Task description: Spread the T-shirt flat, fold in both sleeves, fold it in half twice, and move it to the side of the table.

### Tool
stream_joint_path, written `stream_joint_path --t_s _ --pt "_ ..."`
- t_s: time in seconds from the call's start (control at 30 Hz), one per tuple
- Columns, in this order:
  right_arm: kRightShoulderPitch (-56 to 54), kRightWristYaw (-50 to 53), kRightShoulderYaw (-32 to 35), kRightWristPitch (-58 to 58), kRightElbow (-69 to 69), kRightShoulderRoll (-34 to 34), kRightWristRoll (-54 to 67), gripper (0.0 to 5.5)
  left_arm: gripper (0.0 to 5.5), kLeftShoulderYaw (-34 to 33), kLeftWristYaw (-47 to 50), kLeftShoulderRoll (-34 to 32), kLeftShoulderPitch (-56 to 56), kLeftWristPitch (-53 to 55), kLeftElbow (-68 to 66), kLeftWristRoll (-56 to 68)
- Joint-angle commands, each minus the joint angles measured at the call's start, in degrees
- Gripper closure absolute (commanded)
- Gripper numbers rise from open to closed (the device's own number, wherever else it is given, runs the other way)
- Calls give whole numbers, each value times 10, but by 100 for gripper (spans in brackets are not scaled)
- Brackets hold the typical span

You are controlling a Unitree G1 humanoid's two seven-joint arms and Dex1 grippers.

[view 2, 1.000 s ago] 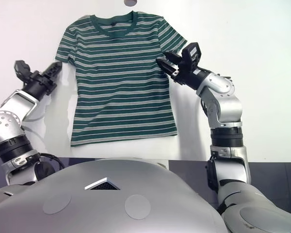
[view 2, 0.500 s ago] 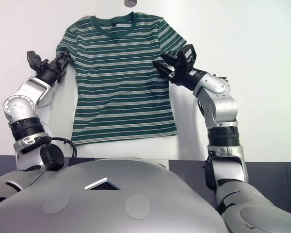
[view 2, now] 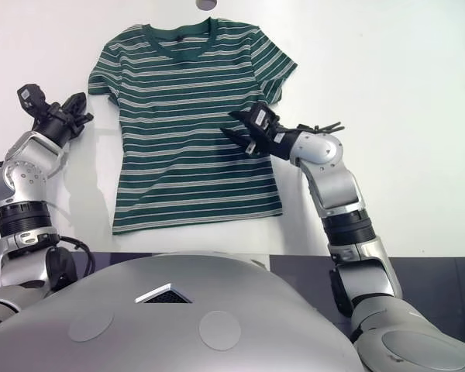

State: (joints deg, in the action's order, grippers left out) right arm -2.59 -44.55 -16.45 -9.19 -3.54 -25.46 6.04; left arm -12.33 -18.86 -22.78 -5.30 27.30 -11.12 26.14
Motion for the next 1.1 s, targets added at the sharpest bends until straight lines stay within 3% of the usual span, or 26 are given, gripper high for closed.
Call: stream_joint_path --t_s 0.03,0.27,0.4,0.5,0.8,1.1 --pt "8 -5 -17 15 -8 -6 -21 365 485 87 -27 -30 -35 -86 -81 -120" --pt "10 -17 -14 26 6 -17 -22 365 485 52 -42 -2 -28 -72 -65 -87" --pt "13 -16 -15 32 14 -19 -25 365 422 12 -38 -6 -4 -39 -17 -59" --pt "12 -15 -18 37 24 -17 -29 365 365 20 -41 3 -26 -33 -37 -66" --pt "13 -16 -16 44 35 -20 -31 365 365 36 -56 18 -76 -48 -135 -86" --pt "7 -18 -26 51 43 -18 -41 365 510 20 -65 17 -79 -56 -145 -77"
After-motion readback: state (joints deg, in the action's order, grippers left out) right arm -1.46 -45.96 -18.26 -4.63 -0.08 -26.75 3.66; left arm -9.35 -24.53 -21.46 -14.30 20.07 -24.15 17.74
